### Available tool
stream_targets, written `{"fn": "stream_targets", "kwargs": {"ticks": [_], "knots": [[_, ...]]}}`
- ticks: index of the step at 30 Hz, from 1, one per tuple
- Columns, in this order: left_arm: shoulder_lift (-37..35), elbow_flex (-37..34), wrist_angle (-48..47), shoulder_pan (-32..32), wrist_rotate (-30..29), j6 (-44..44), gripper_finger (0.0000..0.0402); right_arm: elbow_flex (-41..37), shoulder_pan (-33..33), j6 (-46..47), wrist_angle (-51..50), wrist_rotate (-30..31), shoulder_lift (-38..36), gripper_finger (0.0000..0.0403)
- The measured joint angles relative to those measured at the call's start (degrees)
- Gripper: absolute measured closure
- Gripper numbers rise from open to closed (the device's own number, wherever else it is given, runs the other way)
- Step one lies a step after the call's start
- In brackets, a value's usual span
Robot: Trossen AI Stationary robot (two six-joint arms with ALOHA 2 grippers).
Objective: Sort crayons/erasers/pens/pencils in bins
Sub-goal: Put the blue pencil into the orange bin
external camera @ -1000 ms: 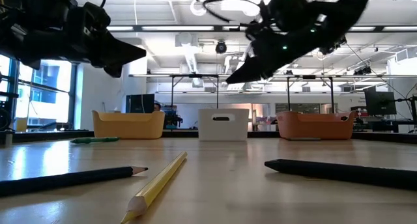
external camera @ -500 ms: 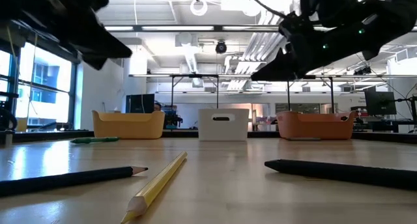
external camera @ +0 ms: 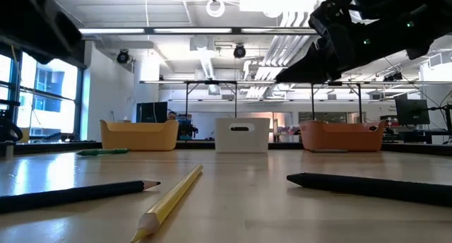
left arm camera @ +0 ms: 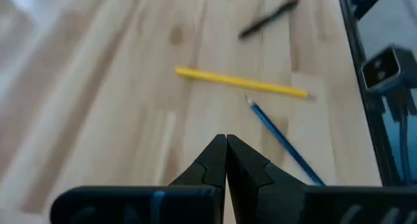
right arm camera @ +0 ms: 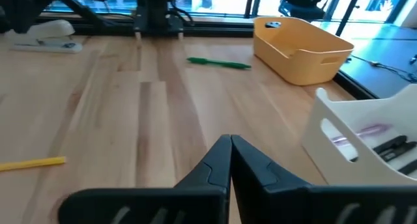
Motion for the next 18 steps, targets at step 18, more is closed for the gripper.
{"fn": "stream_targets", "kwargs": {"ticks": [18], "knots": [[32.41, 33.95, -28.98, -9.0, 7.97, -27.45, 0.0371, 0.0, 5.57, -0.46, -0.07, 4.61, 0.04, 0.0403]]}}
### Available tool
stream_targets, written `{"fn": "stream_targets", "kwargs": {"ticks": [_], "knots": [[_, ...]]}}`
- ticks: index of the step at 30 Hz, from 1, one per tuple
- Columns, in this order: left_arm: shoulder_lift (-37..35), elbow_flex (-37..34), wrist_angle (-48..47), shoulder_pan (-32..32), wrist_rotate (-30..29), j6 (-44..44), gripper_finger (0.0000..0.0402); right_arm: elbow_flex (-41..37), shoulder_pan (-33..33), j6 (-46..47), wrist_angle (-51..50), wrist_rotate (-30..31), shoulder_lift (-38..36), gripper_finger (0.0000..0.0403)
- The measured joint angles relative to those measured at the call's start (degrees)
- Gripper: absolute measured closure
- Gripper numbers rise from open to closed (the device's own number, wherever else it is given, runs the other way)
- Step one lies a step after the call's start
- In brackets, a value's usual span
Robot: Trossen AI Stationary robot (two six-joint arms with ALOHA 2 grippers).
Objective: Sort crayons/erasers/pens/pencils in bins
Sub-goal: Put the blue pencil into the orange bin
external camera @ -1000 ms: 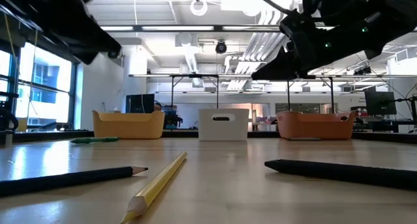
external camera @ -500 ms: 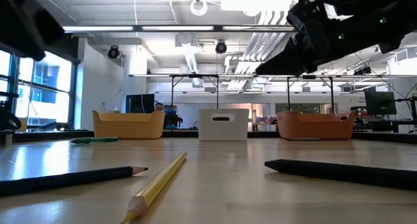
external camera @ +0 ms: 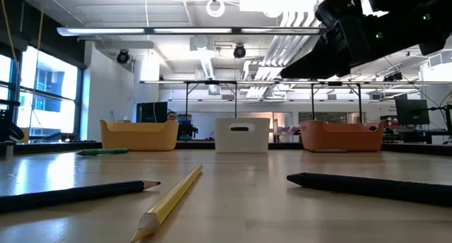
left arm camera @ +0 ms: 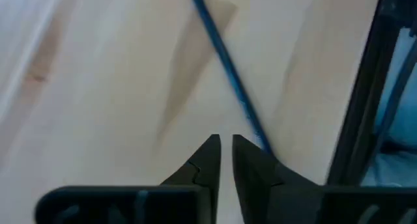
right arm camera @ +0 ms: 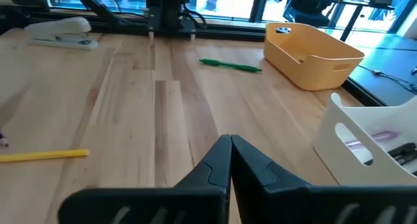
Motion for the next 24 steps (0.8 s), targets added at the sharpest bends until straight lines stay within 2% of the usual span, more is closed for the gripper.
{"fn": "stream_targets", "kwargs": {"ticks": [4, 10, 15, 24], "knots": [[4.09, 5.94, -0.87, -0.01, 1.05, -0.67, 0.0336, 0.0, 0.91, 0.44, 0.0, 0.12, 0.0, 0.0403], [9.12, 10.8, -1.01, -0.01, 4.08, -2.79, 0.0297, 0.0, 2.77, 0.44, 0.0, 0.28, 0.02, 0.0403], [11.67, 11.66, -1.63, -0.07, 4.18, -6.1, 0.0289, 0.0, 4.69, 0.42, 0.0, 2.78, 0.02, 0.0403], [11.94, 11.71, -4.67, -1.6, 2.74, -10.45, 0.0289, 0.0, 8.38, 0.0, 0.24, 5.89, 0.02, 0.0403]]}}
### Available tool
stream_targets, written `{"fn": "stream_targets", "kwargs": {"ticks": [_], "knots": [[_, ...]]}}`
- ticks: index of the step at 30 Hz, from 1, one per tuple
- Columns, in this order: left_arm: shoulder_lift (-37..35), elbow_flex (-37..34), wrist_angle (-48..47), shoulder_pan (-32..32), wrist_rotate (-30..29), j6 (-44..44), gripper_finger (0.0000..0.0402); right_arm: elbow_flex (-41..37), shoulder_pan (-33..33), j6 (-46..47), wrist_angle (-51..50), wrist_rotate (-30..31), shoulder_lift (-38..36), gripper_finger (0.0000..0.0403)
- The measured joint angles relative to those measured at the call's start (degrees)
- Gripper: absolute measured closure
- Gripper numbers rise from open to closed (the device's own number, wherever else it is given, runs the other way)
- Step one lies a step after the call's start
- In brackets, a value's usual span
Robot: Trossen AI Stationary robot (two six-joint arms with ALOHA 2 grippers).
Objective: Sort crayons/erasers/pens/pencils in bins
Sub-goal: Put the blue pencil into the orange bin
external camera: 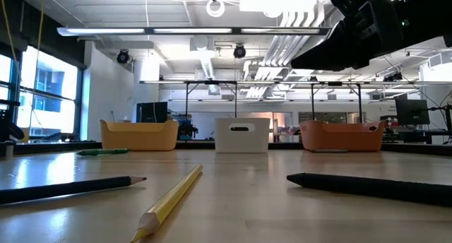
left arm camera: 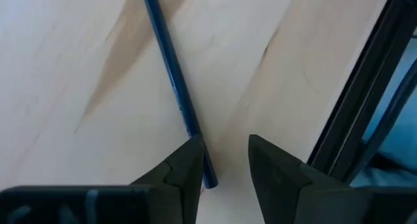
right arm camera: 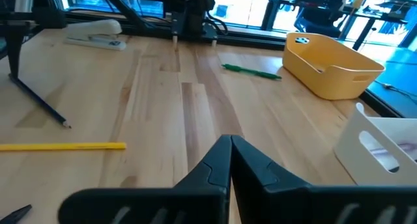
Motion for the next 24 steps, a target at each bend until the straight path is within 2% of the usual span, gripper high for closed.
{"fn": "stream_targets", "kwargs": {"ticks": [13, 24], "knots": [[0.26, 5.32, -10.72, -0.26, 0.7, 2.06, 0.0289, 0.0, 0.68, 0.56, 0.16, 1.47, 0.02, 0.0403], [0.24, 3.76, -12.57, -0.26, 1.72, 0.97, 0.029, 0.02, 0.78, 0.63, 0.16, 1.47, 0.02, 0.0403]]}}
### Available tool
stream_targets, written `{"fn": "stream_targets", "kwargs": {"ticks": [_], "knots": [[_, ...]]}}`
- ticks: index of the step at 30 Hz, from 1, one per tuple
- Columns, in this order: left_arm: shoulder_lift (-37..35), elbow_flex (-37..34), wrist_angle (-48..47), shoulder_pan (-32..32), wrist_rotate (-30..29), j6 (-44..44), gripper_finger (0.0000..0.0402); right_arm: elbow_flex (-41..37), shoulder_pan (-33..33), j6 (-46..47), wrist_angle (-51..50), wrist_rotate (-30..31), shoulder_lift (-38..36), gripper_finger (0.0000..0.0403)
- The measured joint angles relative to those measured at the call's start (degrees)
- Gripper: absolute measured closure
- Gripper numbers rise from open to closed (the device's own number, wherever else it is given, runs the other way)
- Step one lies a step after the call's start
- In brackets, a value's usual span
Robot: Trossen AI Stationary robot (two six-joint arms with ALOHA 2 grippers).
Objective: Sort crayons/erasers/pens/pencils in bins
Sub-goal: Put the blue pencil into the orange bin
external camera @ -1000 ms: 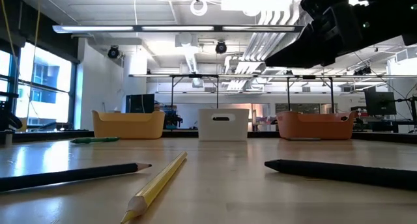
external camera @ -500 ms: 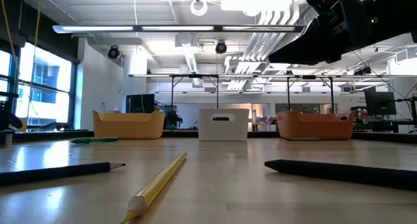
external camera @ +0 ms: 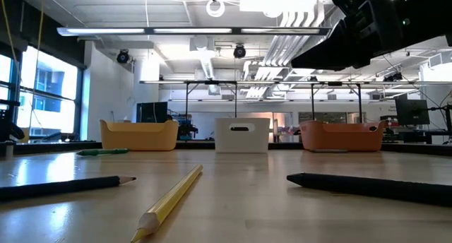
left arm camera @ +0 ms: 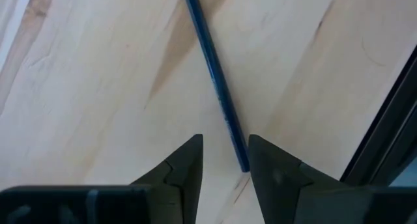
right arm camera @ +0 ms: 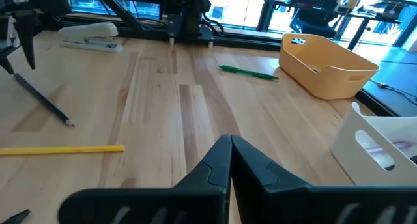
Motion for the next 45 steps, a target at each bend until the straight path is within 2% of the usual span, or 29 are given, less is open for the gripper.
{"fn": "stream_targets", "kwargs": {"ticks": [10, 30, 45], "knots": [[1.1, -0.02, 0.42, 0.12, 0.63, 0.65, 0.0322, 0.0, 0.01, 0.02, 0.0, 0.0, 0.0, 0.0403], [1.16, -0.04, 1.05, 2.03, 2.41, 5.42, 0.0287, 0.0, 0.01, 1.07, 0.04, 0.02, 0.0, 0.0403], [1.16, -0.09, 1.81, 2.93, 4.4, 10.16, 0.0314, 0.0, 0.01, 1.09, 0.04, -0.04, 0.0, 0.0403]]}}
